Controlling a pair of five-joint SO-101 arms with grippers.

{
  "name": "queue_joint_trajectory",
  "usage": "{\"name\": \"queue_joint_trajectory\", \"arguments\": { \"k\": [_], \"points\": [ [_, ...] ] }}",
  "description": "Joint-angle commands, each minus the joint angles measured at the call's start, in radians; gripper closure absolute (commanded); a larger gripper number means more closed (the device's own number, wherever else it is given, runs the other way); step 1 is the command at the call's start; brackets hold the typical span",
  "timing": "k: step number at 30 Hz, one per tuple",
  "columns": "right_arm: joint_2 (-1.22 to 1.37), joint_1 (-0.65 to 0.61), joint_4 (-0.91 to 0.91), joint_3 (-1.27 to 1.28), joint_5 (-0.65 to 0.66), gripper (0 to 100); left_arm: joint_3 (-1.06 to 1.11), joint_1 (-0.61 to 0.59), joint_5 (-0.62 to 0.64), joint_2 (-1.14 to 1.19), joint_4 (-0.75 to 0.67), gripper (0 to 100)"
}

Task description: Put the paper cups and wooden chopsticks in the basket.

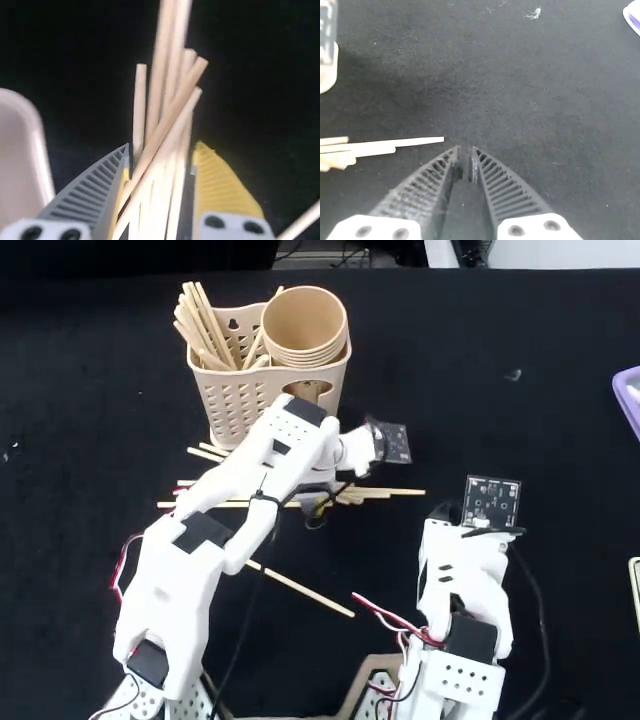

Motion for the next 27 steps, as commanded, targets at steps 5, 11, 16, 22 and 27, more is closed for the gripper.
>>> {"name": "queue_joint_trajectory", "arguments": {
  "k": [5, 11, 16, 22, 27],
  "points": [
    [-0.076, 0.011, 0.0, -0.004, -0.008, 95.6, 0.036, 0.005, -0.021, -0.003, 0.035, 86],
    [-0.076, 0.014, 0.0, -0.004, -0.008, 95.6, 0.039, 0.044, -0.015, -0.003, 0.081, 92],
    [-0.076, 0.015, -0.002, -0.004, -0.008, 95.6, 0.039, 0.048, 0.044, -0.003, 0.075, 96],
    [-0.076, 0.015, -0.002, -0.004, -0.008, 95.6, 0.039, 0.044, 0.058, -0.003, 0.075, 97],
    [-0.076, 0.015, -0.002, -0.004, -0.008, 95.6, 0.001, 0.042, 0.195, -0.043, 0.103, 97]
  ]
}}
